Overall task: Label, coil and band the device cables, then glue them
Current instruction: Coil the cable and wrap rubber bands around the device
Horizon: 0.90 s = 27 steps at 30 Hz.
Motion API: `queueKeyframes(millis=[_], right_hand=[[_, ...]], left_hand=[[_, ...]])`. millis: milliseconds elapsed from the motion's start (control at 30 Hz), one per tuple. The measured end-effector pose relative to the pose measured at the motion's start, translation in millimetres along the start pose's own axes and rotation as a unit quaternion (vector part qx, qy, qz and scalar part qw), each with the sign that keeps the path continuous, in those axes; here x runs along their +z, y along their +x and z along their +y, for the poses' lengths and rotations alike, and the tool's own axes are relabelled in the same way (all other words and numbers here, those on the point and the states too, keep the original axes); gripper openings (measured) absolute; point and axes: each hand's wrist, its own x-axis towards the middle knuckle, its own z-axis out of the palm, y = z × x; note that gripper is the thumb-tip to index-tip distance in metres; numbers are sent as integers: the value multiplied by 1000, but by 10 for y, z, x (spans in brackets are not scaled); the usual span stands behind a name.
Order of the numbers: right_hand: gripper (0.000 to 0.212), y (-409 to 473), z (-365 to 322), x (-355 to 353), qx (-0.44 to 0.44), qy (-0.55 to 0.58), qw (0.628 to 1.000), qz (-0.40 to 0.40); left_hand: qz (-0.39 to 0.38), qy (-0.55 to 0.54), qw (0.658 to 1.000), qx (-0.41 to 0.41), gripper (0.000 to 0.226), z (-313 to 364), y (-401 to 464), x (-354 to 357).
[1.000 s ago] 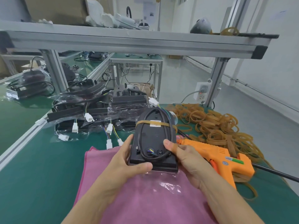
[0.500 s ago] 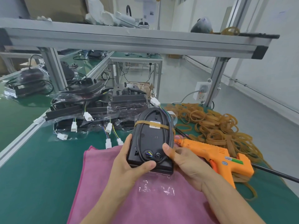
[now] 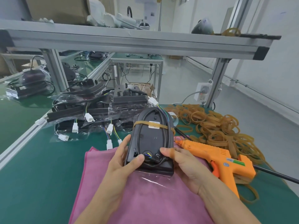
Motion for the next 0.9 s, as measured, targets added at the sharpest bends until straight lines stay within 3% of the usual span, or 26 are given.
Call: queueKeyframes(millis=[133,233,267,333,367,433,500,567,733,833,900], right_hand=[[36,-14,-9,-6,-12,11,1000,-13],[20,-17,-23,27,-21,27,999,-9],[18,-14,-32,42,-25,33,999,1],[16,6,-68,76,-30,69,997,27],[15,16,-91,95,-32,89,995,41],[16,25,-117,135,-38,98,993,60],[30,7,-106,195,-47,92,993,50],[45,-6,-78,252,-58,103,992,47],[20,-3,-50,358,-99,123,984,87],[27,11,-25,392,-101,126,982,103],[30,12,-7,383,-108,112,981,120]], left_hand=[[-6,-29,999,-20,83,71,12,44],[32,56,998,1,69,181,15,126],[90,150,984,39,60,208,3,151],[202,362,888,201,40,238,-69,225],[201,398,851,277,26,214,-119,300],[130,422,829,343,9,94,-225,498],[97,437,833,325,7,-16,-231,657],[119,457,834,286,11,-27,-158,755],[187,491,799,294,19,-27,-82,801],[211,497,784,306,23,-29,-72,807],[191,487,802,290,17,-27,-72,796]])
